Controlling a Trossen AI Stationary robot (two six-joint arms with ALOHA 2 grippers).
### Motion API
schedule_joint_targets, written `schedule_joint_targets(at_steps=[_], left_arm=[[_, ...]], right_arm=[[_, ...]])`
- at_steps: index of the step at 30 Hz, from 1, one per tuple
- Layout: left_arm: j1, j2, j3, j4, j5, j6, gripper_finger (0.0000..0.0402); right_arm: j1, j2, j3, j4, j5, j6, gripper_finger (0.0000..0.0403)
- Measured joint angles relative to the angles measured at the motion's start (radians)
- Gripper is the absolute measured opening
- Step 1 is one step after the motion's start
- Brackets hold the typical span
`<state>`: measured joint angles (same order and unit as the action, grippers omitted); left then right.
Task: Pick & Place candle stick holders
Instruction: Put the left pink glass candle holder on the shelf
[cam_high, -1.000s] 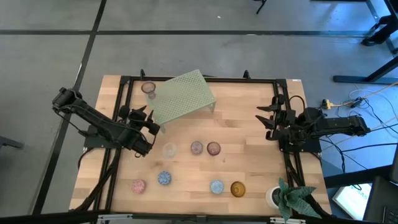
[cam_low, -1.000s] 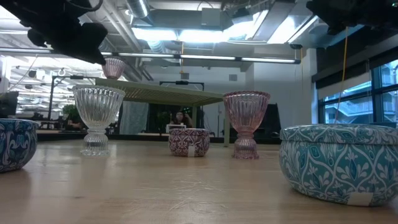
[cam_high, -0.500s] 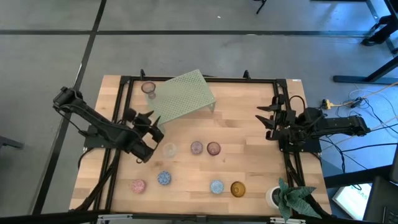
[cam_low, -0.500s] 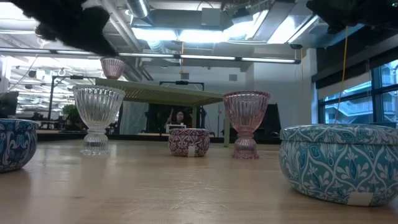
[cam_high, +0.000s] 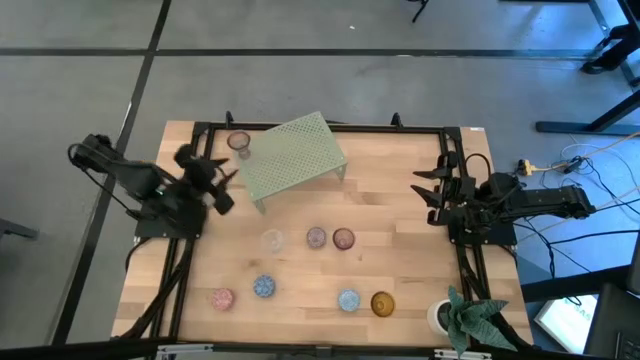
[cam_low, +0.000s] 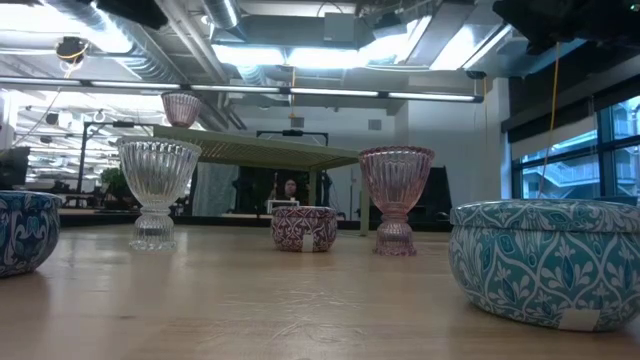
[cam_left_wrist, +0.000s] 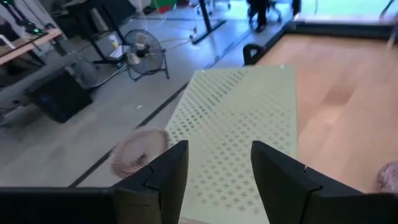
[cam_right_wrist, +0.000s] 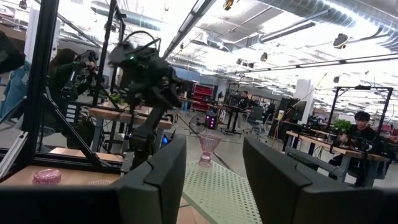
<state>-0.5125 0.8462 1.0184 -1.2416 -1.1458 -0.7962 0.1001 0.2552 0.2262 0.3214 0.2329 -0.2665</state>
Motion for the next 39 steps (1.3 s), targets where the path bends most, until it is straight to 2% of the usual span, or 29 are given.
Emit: schedule_joint_targets(at_steps=[4,8,11,15,21,24,35,39], left_arm=[[0.0,-0.144,-0.079,0.0,0.0,-0.004,0.0171],[0.0,-0.257,-0.233,0.018,0.023,-0.084,0.0171],[-0.001,-0.315,-0.336,0.066,0.035,-0.106,0.0171],[-0.001,-0.349,-0.412,0.099,0.017,-0.131,0.0171],[0.026,-0.354,-0.428,0.107,-0.035,-0.213,0.017],[0.058,-0.349,-0.428,0.11,-0.032,-0.25,0.0156],[0.201,-0.233,-0.428,0.116,-0.027,-0.36,0.0016],[0.256,-0.167,-0.428,0.117,-0.007,-0.411,0.0004]], right_arm=[[0.0,0.0,0.0,0.0,0.0,0.0,0.0165],[0.0,0.0,0.0,0.0,0.0,-0.002,0.0165],[0.0,0.0,0.0,0.001,0.0,-0.002,0.0165],[0.0,0.0,0.0,0.013,0.0,-0.003,0.0164],[0.0,0.0,0.0,0.02,0.0,-0.003,0.0165],[0.0,0.0,0.0,0.031,0.0,-0.004,0.0165],[0.0,0.0,0.0,0.03,0.0,-0.007,0.0165],[0.0,0.0,0.0,0.032,-0.001,-0.007,0.0165]])
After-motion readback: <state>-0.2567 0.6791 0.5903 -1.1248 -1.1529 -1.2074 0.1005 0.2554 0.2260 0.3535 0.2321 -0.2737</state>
